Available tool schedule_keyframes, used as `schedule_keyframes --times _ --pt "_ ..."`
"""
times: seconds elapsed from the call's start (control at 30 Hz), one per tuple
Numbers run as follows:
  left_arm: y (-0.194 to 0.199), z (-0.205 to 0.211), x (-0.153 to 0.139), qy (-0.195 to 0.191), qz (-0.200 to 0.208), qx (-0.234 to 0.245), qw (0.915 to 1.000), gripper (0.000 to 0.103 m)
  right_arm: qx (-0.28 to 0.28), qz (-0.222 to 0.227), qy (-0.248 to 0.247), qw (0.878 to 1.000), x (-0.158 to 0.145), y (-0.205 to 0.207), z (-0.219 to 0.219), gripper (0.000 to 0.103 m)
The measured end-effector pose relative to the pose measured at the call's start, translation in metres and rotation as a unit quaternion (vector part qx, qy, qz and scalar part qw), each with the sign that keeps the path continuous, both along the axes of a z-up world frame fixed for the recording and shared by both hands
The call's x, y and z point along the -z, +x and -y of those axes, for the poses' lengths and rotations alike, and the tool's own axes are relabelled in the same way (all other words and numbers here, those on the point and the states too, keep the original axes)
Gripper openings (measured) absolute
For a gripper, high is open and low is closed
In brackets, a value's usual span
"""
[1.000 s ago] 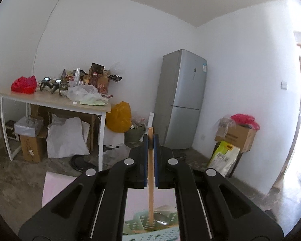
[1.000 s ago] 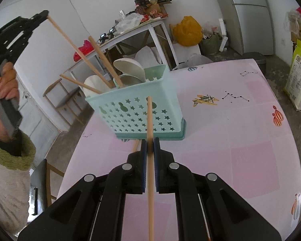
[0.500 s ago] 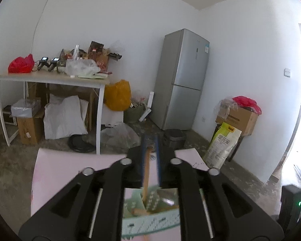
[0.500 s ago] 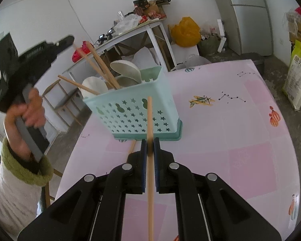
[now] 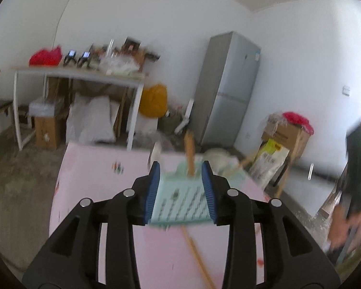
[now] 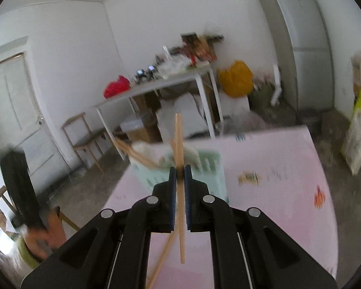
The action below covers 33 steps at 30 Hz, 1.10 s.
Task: Organize utensils
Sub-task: 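Carry the chopstick in the right tool over the holder and open it, then lower both tools to the two wooden chopsticks lying on the table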
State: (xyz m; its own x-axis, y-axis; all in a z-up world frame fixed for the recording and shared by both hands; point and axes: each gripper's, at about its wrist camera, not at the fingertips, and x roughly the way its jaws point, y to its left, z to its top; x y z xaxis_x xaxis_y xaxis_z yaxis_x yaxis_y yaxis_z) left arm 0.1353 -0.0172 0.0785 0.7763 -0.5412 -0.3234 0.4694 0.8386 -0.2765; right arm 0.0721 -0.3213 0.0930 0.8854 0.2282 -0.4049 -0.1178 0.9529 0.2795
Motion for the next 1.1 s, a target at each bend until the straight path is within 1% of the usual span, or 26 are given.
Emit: schedule_keyframes --times 0.1,0.23,0.33,0.47,0.57,0.63,0.73,0.77,0.87,0.9,0.93,0.97,1.0,1.03,1.1 --pt "-0.004 -0.012 0.033 0.006 -0.050 -0.008 0.9987 0.034 -0.010 0.035 -0.025 0.999 -0.030 0.013 -0.012 0.007" --pt "-0.004 -0.026 0.062 0.002 -0.094 -0.023 0.9953 0.034 -0.022 0.079 -0.061 0.995 -0.066 0.035 -0.031 0.007" --pt "-0.004 -0.032 0.073 0.001 -0.106 -0.025 0.9940 0.034 -0.029 0.102 -0.080 0.991 -0.086 0.055 -0.047 0.007" --pt "-0.004 -0.039 0.076 0.005 -0.103 -0.028 0.9943 0.034 -0.031 0.120 -0.105 0.987 -0.099 0.083 -0.064 0.007" --pt "-0.003 -0.040 0.073 0.007 -0.099 -0.029 0.9947 0.034 -0.031 0.123 -0.126 0.984 -0.093 0.104 -0.077 0.007" --pt "-0.002 -0.040 0.073 0.008 -0.099 -0.028 0.9947 0.034 -0.029 0.121 -0.144 0.982 -0.083 0.114 -0.084 0.007" --pt "-0.002 -0.038 0.074 0.010 -0.100 -0.028 0.9946 0.034 -0.028 0.098 -0.168 0.981 -0.056 0.127 -0.090 0.007" --pt "-0.001 -0.038 0.075 0.011 -0.102 -0.027 0.9944 0.034 -0.025 0.083 -0.176 0.981 -0.045 0.132 -0.090 0.007" --pt "0.001 -0.039 0.079 0.014 -0.108 -0.026 0.9937 0.034 -0.021 0.044 -0.170 0.984 -0.023 0.140 -0.082 0.008" --pt "0.001 -0.039 0.080 0.016 -0.110 -0.026 0.9935 0.034 -0.020 0.033 -0.161 0.986 -0.018 0.140 -0.076 0.012" --pt "0.002 -0.038 0.080 0.017 -0.111 -0.026 0.9933 0.034 -0.017 0.029 -0.154 0.987 -0.016 0.138 -0.071 0.023" --pt "0.002 -0.038 0.080 0.019 -0.112 -0.025 0.9932 0.034 -0.010 0.028 -0.144 0.989 -0.015 0.133 -0.063 0.030" --pt "0.002 -0.037 0.081 0.021 -0.113 -0.024 0.9930 0.034 -0.005 0.030 -0.136 0.990 -0.016 0.129 -0.056 0.041" --pt "0.002 -0.035 0.081 0.023 -0.115 -0.024 0.9929 0.034 0.004 0.037 -0.122 0.992 -0.020 0.121 -0.046 0.046" --pt "0.002 -0.032 0.081 0.028 -0.118 -0.024 0.9923 0.035 0.016 0.048 -0.102 0.994 -0.026 0.106 -0.032 0.049"
